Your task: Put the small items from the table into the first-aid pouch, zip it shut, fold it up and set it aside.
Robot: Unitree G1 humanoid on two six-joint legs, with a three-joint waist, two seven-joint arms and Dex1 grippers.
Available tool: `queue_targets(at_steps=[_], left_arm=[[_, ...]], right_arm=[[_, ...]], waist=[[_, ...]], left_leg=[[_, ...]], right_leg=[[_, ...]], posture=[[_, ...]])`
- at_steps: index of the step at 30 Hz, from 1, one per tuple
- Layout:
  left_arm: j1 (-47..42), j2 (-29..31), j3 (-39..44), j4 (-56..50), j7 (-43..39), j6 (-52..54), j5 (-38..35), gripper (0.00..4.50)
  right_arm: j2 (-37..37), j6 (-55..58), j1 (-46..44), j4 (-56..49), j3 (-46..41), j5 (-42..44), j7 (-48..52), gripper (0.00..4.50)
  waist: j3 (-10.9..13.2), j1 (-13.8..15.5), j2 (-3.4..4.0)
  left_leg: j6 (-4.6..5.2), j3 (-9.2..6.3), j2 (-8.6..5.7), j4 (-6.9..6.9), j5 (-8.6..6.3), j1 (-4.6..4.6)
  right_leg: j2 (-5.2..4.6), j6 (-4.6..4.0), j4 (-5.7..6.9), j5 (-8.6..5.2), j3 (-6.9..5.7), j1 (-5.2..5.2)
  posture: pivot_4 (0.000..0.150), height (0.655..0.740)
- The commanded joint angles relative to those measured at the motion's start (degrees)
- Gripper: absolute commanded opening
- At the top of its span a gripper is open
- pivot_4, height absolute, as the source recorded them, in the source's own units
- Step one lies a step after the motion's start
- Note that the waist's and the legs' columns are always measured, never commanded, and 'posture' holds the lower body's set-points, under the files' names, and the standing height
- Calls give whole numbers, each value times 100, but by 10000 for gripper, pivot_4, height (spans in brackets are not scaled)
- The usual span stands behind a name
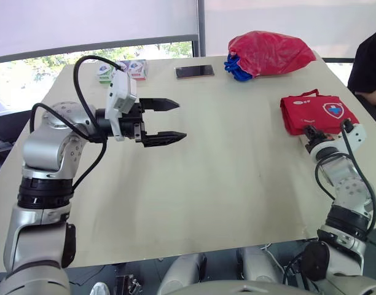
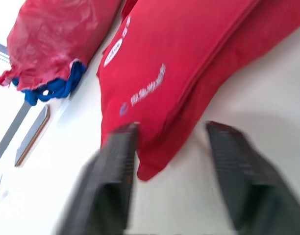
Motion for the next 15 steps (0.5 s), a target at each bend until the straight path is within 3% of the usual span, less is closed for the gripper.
queue_targets(at_steps=[1,4,9,15], left_arm=[[259,74,284,-217,184,-22,-22,45000],[797,41,479,-467,458,232,-171,45000],[2143,15,804,-680,533,-136,10,45000],[3195,-202,1037,-833,899,-654,276,45000]], right_arm=[[-476,206,495,-904,620,-95,636,44185],[-1559,-588,1300,-1485,1719,-1067,2154,44185],[-2054,-1455,1875,-1814,1740,-1041,3681,44185],[-3102,-3026,2565,-1592,2069,-1839,5883,44185]], waist=[[0,6,0],[3,22,5],[1,14,-4],[5,194,-16]], left_leg=[[0,0,0,0,0,0],[2,10,-4,6,0,-1],[3,18,5,-11,-2,17],[5,23,4,-4,-4,20]], right_leg=[[0,0,0,0,0,0],[0,2,0,0,6,1],[1,4,-5,-1,14,8],[1,4,-8,-1,11,11]], posture=[[1500,7400],[1500,7400],[1500,7400],[1500,7400]])
